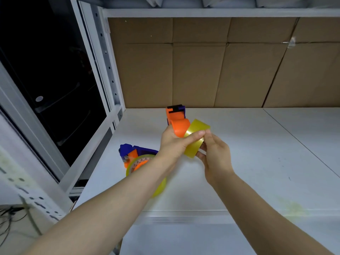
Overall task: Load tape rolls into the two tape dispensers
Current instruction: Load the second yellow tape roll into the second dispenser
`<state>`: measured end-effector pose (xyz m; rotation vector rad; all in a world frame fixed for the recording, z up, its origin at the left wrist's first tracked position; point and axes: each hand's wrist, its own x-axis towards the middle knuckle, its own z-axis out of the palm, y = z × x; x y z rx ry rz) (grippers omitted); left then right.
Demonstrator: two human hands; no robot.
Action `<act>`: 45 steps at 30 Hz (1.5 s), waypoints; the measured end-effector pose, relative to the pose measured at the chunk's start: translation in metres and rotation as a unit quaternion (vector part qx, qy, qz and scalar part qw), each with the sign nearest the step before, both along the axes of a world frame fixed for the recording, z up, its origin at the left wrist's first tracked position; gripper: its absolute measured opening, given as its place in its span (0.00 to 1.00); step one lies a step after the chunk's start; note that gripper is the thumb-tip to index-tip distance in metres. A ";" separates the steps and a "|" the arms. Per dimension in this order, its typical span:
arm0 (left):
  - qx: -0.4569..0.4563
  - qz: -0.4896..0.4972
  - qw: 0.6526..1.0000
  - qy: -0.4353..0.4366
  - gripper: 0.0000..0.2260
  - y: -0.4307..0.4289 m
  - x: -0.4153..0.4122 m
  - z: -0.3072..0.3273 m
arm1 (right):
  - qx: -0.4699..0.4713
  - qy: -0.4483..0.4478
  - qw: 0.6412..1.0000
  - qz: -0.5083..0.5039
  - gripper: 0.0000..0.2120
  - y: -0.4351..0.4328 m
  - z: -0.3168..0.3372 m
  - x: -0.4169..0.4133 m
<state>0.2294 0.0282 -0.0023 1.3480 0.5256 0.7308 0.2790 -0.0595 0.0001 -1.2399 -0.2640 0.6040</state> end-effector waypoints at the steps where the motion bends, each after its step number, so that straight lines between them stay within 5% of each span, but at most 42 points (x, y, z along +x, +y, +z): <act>1: -0.007 -0.001 1.000 -0.002 0.21 -0.001 0.001 -0.001 | 0.000 -0.003 1.000 -0.001 0.14 0.001 0.001 -0.001; 5: -0.030 -0.007 1.000 0.003 0.14 0.002 0.002 -0.001 | -0.038 -0.008 0.999 0.018 0.15 0.005 0.006 0.014; 8: 0.003 -0.007 1.000 0.022 0.23 0.007 0.001 -0.003 | -0.094 -0.023 0.994 0.052 0.13 0.002 0.001 0.026; 13: 0.034 -0.021 0.998 0.050 0.23 0.009 0.003 -0.010 | -0.037 0.050 0.995 0.072 0.14 0.004 -0.007 0.026; 21: 0.096 -0.073 0.990 0.068 0.12 0.014 0.001 -0.004 | 0.032 -0.012 0.992 0.124 0.15 -0.003 -0.019 0.036; 28: 0.105 -0.091 0.990 0.032 0.13 0.011 0.001 -0.004 | 0.042 -0.013 0.987 0.155 0.17 -0.011 -0.020 0.048; 34: 0.153 -0.109 0.982 0.013 0.02 0.005 0.004 0.004 | 0.016 -0.119 0.983 0.142 0.16 -0.008 -0.008 0.043; 40: 0.142 -0.089 0.985 0.031 0.03 0.013 0.007 0.000 | 0.003 -0.081 0.979 0.188 0.15 -0.003 -0.002 0.038; 45: 0.083 -0.144 0.982 0.094 0.13 0.017 0.005 -0.013 | -0.132 -0.277 0.950 0.065 0.15 0.002 0.007 0.054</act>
